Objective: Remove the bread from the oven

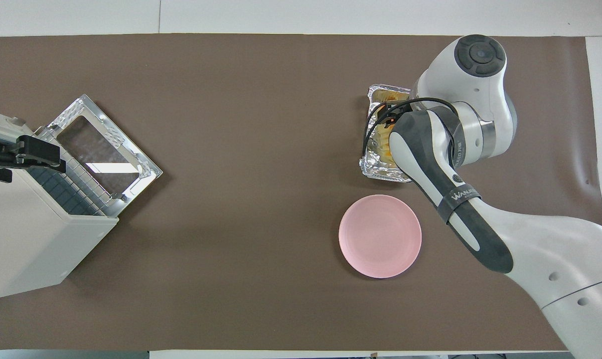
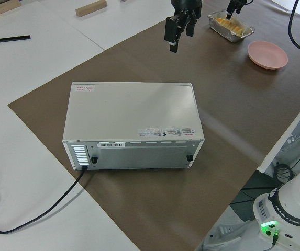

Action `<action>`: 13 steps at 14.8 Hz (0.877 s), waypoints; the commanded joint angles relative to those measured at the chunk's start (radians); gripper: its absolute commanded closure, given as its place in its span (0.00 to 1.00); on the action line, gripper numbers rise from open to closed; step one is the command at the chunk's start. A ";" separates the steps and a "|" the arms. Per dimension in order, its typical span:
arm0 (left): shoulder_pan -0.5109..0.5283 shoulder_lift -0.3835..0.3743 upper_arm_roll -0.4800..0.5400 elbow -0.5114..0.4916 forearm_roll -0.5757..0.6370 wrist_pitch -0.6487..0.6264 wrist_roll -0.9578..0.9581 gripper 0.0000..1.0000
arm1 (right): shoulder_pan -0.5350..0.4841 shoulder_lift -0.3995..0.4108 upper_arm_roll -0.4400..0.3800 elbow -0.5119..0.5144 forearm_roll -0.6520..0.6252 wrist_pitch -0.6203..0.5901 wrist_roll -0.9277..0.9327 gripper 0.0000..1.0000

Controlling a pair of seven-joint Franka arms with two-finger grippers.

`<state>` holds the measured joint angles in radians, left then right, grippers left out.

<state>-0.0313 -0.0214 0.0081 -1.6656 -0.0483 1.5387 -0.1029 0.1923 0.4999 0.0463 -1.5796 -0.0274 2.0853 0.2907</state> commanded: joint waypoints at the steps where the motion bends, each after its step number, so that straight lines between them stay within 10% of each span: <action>1: 0.001 -0.018 0.000 -0.014 0.021 0.012 0.002 0.00 | 0.002 0.023 0.003 -0.002 -0.026 0.035 0.070 0.04; 8: -0.001 -0.018 0.000 -0.014 0.021 0.012 0.002 0.00 | 0.003 0.045 0.003 -0.060 -0.040 0.131 0.125 0.06; 11: -0.001 -0.018 0.000 -0.014 0.021 0.012 0.002 0.00 | 0.001 0.045 0.003 -0.059 -0.040 0.134 0.125 1.00; 13: -0.001 -0.018 0.000 -0.014 0.021 0.012 0.002 0.00 | -0.001 0.045 0.003 -0.054 -0.039 0.133 0.125 1.00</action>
<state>-0.0313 -0.0214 0.0081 -1.6656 -0.0483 1.5387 -0.1029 0.1989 0.5495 0.0438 -1.6281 -0.0411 2.2046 0.3902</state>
